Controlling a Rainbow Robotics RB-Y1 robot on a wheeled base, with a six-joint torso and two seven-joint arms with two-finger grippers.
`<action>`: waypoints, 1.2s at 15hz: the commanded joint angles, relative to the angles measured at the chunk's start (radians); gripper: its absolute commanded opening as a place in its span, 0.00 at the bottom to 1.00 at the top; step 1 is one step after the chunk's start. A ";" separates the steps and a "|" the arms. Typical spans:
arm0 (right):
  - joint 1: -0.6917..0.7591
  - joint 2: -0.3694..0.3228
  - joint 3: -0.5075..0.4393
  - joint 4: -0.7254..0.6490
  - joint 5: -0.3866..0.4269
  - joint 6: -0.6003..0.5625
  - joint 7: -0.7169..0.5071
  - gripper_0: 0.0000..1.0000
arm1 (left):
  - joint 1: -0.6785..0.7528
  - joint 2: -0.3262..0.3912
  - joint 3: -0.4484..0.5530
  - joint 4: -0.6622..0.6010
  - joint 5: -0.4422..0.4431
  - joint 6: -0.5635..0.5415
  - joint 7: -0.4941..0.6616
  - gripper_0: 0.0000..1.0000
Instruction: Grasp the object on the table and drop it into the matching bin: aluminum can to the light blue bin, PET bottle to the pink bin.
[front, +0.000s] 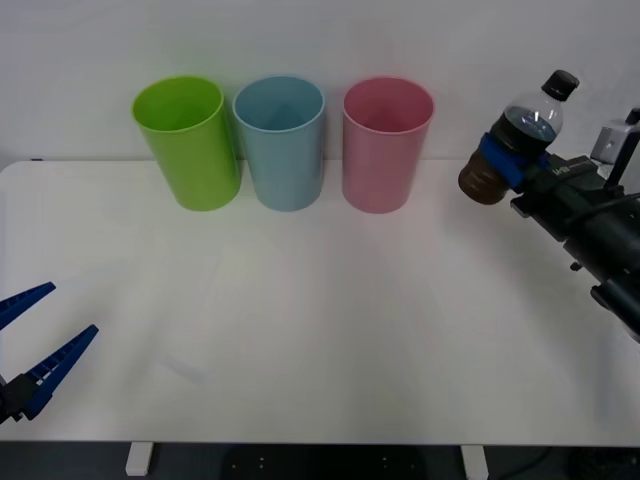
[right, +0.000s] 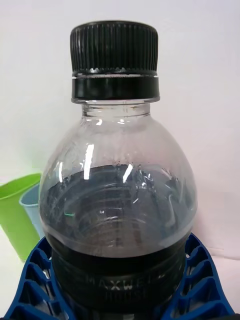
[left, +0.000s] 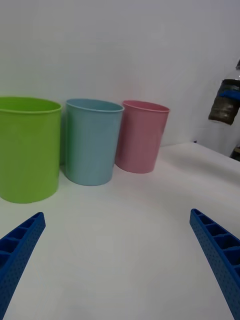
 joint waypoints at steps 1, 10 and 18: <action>-0.068 -0.045 0.023 -0.005 0.008 -0.008 -0.039 0.00 | 0.000 0.000 0.000 0.000 0.000 0.000 0.000 1.00; -0.412 -0.070 0.121 0.260 0.114 -0.010 -0.051 0.00 | 0.000 0.000 0.000 0.000 0.000 0.000 0.000 1.00; -0.631 0.036 0.124 0.533 0.229 0.034 0.007 0.00 | 0.000 0.000 0.000 0.000 0.000 0.000 0.000 1.00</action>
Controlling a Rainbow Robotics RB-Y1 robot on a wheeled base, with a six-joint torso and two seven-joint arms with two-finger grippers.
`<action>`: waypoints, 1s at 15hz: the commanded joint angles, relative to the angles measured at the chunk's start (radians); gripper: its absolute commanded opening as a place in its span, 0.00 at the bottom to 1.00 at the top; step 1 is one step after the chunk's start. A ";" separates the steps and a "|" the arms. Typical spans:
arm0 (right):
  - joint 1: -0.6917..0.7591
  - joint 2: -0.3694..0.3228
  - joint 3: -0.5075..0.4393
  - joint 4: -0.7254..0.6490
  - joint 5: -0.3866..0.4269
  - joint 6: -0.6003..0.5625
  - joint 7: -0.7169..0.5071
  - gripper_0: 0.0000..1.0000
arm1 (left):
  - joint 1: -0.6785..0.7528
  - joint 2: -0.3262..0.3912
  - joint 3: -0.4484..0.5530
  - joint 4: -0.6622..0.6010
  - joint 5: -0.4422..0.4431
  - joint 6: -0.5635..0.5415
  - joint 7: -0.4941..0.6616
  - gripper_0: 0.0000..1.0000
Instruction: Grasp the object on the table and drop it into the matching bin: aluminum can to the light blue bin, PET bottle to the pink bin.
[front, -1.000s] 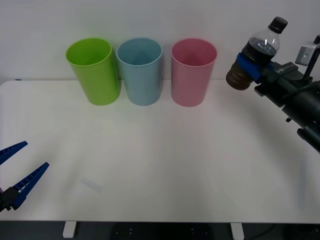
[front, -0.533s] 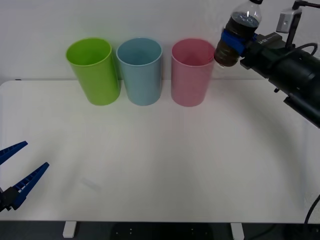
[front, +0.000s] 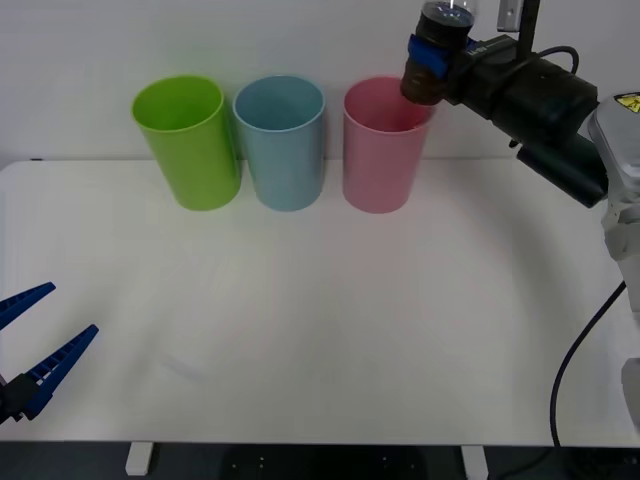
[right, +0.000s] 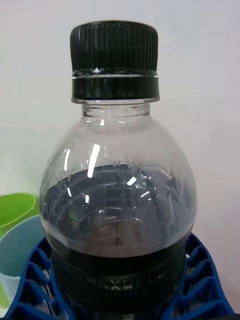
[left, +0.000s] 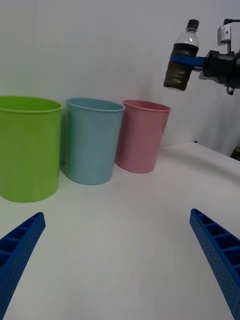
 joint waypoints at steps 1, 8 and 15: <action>-0.066 0.039 0.000 0.089 0.031 0.032 0.024 0.00 | 0.000 0.000 0.000 0.000 0.000 0.000 0.000 1.00; -0.185 0.131 0.003 0.269 0.079 0.181 0.087 0.00 | 0.000 0.000 0.000 0.000 0.000 0.000 0.000 1.00; -0.187 0.142 0.003 0.271 0.085 0.193 0.127 0.93 | 0.000 0.000 0.000 0.000 0.000 0.000 0.000 1.00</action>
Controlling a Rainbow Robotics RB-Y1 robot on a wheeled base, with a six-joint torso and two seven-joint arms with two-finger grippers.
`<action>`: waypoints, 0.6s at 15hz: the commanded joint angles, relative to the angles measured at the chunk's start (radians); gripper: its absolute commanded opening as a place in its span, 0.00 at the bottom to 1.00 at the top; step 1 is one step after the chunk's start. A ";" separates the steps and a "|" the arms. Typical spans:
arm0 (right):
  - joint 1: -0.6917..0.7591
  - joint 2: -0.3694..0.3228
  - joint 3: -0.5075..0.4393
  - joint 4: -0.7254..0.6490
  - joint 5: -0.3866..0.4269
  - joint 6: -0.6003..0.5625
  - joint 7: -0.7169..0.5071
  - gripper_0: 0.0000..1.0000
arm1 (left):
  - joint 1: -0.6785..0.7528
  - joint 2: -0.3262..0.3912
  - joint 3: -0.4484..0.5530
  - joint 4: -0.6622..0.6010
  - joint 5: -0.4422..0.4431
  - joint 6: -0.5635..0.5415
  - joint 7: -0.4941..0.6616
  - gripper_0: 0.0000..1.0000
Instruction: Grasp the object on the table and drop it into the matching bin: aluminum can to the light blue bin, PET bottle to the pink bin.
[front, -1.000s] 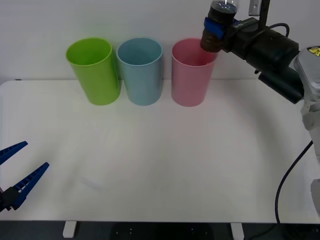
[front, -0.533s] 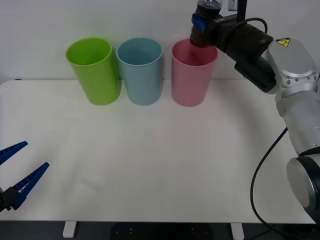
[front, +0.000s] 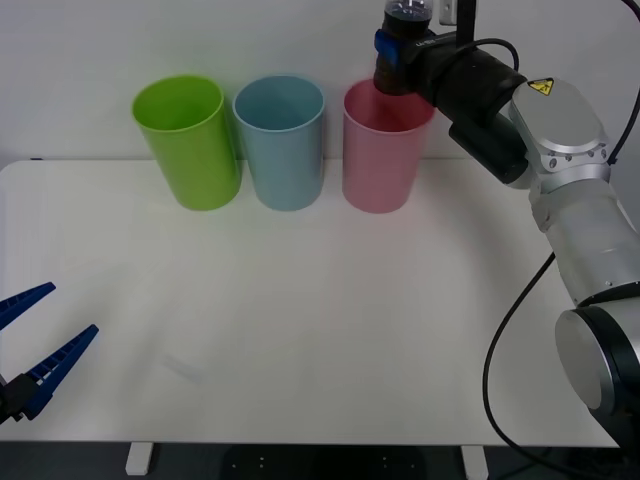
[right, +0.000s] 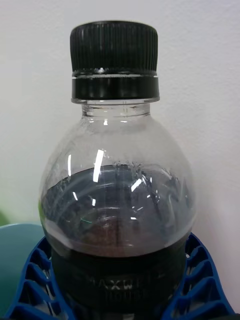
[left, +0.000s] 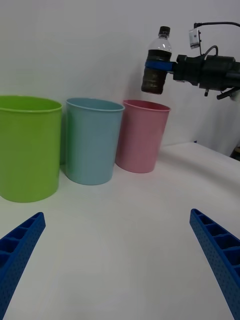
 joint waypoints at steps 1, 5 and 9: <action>-0.001 0.000 0.000 -0.002 0.000 -0.001 0.014 1.00 | 0.000 0.000 0.000 0.000 0.000 0.000 0.000 1.00; 0.001 0.000 0.000 -0.002 -0.009 -0.005 0.031 1.00 | 0.000 0.000 0.000 0.000 0.000 0.000 0.000 1.00; 0.008 -0.011 -0.002 -0.003 -0.035 -0.037 0.042 1.00 | 0.000 0.000 0.000 0.000 0.000 0.000 0.000 1.00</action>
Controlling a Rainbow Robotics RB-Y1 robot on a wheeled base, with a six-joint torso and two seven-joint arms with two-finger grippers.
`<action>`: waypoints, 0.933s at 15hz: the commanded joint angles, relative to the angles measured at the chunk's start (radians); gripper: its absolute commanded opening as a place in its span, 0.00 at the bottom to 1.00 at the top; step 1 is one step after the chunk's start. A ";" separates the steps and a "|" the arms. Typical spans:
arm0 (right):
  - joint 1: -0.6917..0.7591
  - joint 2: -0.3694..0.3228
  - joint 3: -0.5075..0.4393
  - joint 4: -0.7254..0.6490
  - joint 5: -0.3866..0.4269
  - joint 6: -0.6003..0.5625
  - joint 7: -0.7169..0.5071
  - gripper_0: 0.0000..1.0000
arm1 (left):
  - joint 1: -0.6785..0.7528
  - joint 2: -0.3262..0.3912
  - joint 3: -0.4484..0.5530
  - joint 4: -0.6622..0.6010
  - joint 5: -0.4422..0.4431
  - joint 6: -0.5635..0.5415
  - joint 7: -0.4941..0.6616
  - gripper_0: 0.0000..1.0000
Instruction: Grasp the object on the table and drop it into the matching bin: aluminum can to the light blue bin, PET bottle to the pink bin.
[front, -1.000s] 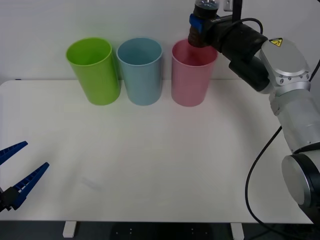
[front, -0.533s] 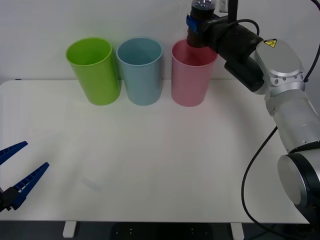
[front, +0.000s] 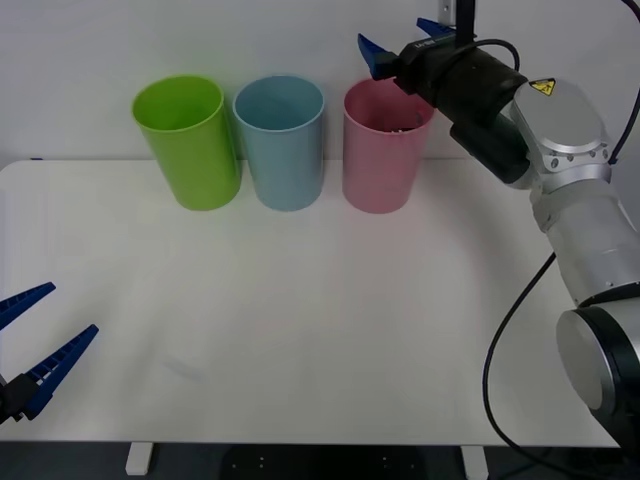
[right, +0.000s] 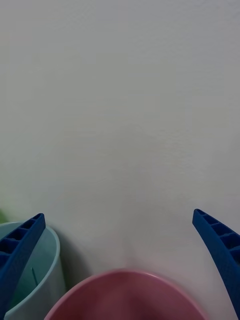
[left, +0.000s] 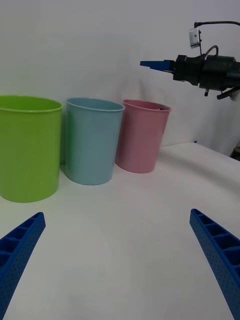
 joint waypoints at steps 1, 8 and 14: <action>0.015 -0.015 -0.001 -0.014 -0.034 -0.051 0.009 1.00 | 0.000 0.000 0.000 0.000 0.000 0.000 0.000 1.00; 0.295 -0.069 0.005 -0.380 -0.067 -0.139 -0.005 1.00 | 0.000 0.000 0.000 0.000 0.000 0.000 0.000 1.00; 0.550 -0.153 0.006 -0.630 -0.159 -0.197 0.004 1.00 | 0.000 0.000 0.000 0.000 0.000 0.000 0.000 1.00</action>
